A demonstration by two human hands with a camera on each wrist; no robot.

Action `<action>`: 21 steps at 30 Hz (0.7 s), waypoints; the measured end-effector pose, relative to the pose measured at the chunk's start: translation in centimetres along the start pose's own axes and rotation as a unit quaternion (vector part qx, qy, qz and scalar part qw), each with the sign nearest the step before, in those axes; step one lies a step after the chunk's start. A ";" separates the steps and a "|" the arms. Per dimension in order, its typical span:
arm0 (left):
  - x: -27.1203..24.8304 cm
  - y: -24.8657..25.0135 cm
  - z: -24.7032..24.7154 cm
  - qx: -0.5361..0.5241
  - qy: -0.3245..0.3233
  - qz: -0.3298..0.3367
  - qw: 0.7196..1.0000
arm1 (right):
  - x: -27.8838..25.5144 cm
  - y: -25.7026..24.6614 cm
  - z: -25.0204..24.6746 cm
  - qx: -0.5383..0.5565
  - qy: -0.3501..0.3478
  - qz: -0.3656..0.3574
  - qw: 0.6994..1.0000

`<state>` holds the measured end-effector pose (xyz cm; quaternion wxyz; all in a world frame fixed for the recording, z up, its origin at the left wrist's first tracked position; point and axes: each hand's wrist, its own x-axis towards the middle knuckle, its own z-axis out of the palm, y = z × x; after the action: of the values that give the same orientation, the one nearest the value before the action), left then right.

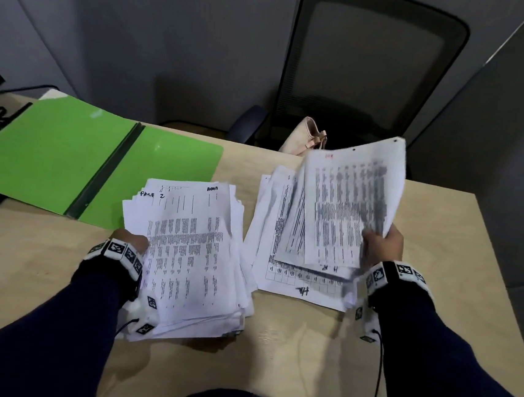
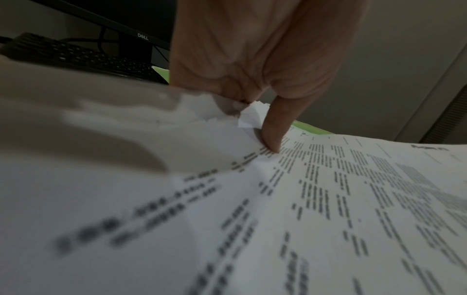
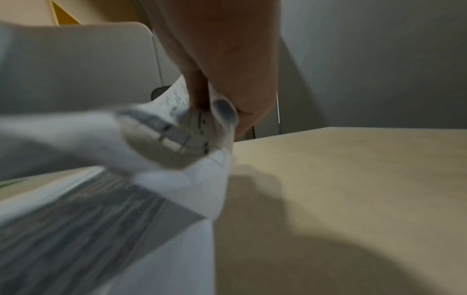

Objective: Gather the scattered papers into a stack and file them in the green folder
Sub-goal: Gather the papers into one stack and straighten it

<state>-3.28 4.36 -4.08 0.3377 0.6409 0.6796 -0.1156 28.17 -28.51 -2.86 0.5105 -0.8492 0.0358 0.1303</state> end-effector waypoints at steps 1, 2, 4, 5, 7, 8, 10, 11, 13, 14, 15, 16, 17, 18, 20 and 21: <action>0.2 -0.1 0.1 0.000 -0.010 -0.002 1.000 | -0.1 -0.5 0.1 0.029 0.000 0.003 1.000; 0.5 -0.1 0.2 -0.008 -0.011 -0.001 1.000 | -0.3 -0.8 0.2 0.029 -0.005 0.014 0.999; 0.4 -0.1 0.1 -0.007 -0.001 0.014 1.000 | -0.6 -0.9 0.8 -0.037 -0.039 0.044 0.998; 0.4 -0.1 0.1 -0.006 -0.001 0.017 1.000 | -1.0 -0.8 1.5 -0.096 -0.057 0.064 0.992; 0.5 0.0 0.2 -0.005 -0.008 0.020 1.000 | -1.9 -0.5 2.8 -0.230 -0.080 0.102 0.965; 0.3 -0.1 0.1 -0.005 -0.010 0.019 1.000 | -2.3 -0.3 3.4 -0.290 -0.082 0.123 0.946; 0.5 -0.2 0.1 -0.009 -0.009 0.018 1.000 | -3.5 -0.3 4.2 -0.360 -0.069 0.147 0.919; 0.5 -0.1 0.1 -0.006 -0.008 0.022 1.000 | -3.9 -0.2 4.5 -0.387 -0.061 0.148 0.908; 0.6 -0.2 0.0 -0.009 -0.006 0.016 1.000 | -4.5 -0.2 4.9 -0.422 -0.057 0.147 0.893; 0.6 -0.2 0.0 -0.008 -0.004 0.017 1.000 | -4.5 -0.1 5.0 -0.420 -0.061 0.148 0.893; 0.7 -0.2 0.1 -0.006 -0.002 0.020 1.000 | -4.4 0.1 5.2 -0.407 -0.064 0.151 0.899; 0.6 -0.2 0.1 -0.006 -0.004 0.018 1.000 | -4.3 0.3 5.3 -0.383 -0.067 0.154 0.908; 0.7 -0.2 0.2 -0.008 -0.004 0.017 1.000 | -4.3 0.4 5.4 -0.358 -0.066 0.155 0.918; 0.7 -0.2 0.2 -0.011 -0.004 0.018 1.000 | -4.4 0.4 5.5 -0.337 -0.062 0.153 0.927; 0.6 -0.2 0.2 -0.014 0.000 0.018 1.000 | -4.7 0.5 5.7 -0.316 -0.035 0.125 0.940; 0.6 -0.2 0.2 -0.016 0.003 0.018 1.000 | -4.9 0.5 5.7 -0.303 -0.016 0.105 0.947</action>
<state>-3.35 4.71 -4.71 0.3482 0.6478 0.6707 -0.0966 22.35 -24.10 -4.53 0.2133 -0.9530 0.0754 0.2014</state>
